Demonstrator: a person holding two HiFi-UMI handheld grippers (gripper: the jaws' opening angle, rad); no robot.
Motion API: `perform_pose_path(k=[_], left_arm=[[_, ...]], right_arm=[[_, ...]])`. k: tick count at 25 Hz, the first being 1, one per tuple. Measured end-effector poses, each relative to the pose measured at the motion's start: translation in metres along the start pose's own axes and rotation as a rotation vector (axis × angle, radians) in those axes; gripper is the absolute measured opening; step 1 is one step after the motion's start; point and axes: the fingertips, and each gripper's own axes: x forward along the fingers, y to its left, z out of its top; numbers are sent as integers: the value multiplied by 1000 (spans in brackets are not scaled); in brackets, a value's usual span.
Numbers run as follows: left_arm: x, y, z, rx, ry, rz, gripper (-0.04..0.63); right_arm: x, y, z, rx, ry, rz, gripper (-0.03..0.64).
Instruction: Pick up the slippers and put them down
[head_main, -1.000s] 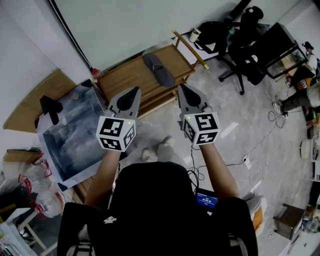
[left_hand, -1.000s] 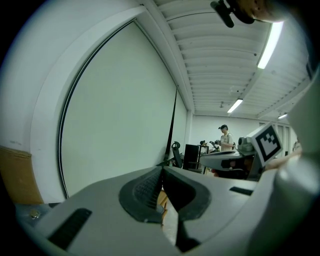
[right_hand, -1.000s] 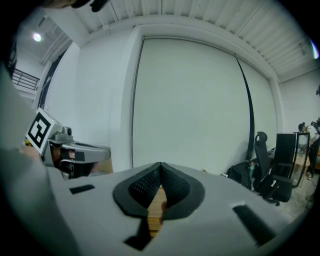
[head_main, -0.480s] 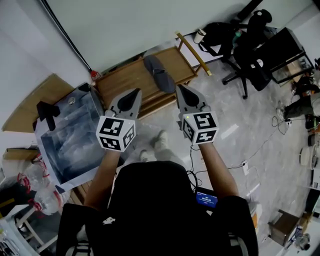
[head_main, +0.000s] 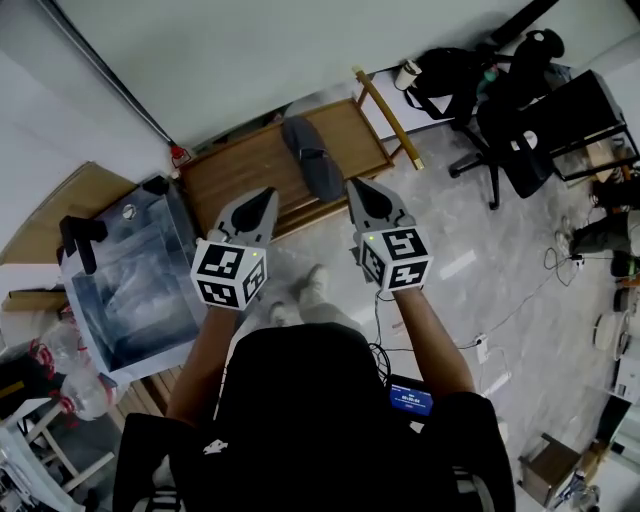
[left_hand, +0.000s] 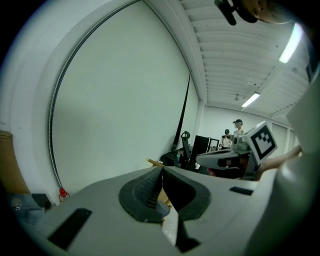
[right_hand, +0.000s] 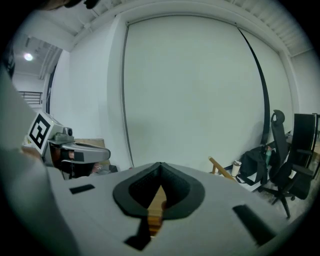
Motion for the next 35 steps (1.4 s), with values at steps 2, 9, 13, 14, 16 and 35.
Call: perform_pose_path(k=[2,9,13,14,16,35], left_arm=[[12,2,-3,-6,10,10,6],[48,10,-20,-37,54,44,6],[64,21,-33,-54,85,76,6],[68,23,-36,-60,92,84,6],[75,28,-43,-74,107,99,6],[102,58,-98,-176,198,197,6]], right_arm=[[10,-8,-6,2,23,17,-9],[47,-36,-42,-7,136,75,-9],[70,-47,-65,-22,210,101,-9],[75,-50,-72,-24,232,109,-9],[85,-54,-86,-23,279,136,-9],[169,-77,-188,-1,589,257,-8]])
